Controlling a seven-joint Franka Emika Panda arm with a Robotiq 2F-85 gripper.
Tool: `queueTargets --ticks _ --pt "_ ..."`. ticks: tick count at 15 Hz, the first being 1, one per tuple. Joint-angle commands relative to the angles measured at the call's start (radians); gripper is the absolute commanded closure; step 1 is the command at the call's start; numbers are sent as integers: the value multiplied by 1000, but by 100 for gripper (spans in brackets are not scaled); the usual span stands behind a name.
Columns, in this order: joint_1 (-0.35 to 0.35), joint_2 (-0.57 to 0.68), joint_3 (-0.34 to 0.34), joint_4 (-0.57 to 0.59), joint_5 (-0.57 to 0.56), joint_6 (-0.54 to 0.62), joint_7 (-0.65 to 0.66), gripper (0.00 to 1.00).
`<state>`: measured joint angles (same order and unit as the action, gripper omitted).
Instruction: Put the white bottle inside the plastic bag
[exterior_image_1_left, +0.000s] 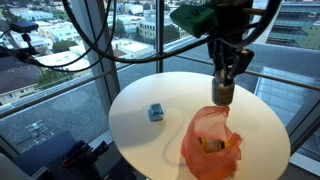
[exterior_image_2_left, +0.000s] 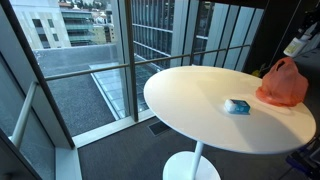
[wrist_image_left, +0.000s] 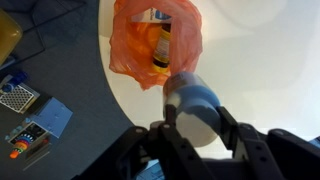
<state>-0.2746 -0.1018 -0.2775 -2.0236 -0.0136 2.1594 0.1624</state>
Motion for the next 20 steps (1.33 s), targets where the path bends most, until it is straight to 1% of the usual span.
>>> queueTargets --ticks 1,7,13,20 --pt "-18 -32 -11 -23 4 -24 31 81" --pt "-32 -26 -22 -44 -4 -30 47 81" --pt "-32 -18 -20 -57 -12 -42 66 81" --pt "-36 -31 -20 -67 -42 -83 80 81"
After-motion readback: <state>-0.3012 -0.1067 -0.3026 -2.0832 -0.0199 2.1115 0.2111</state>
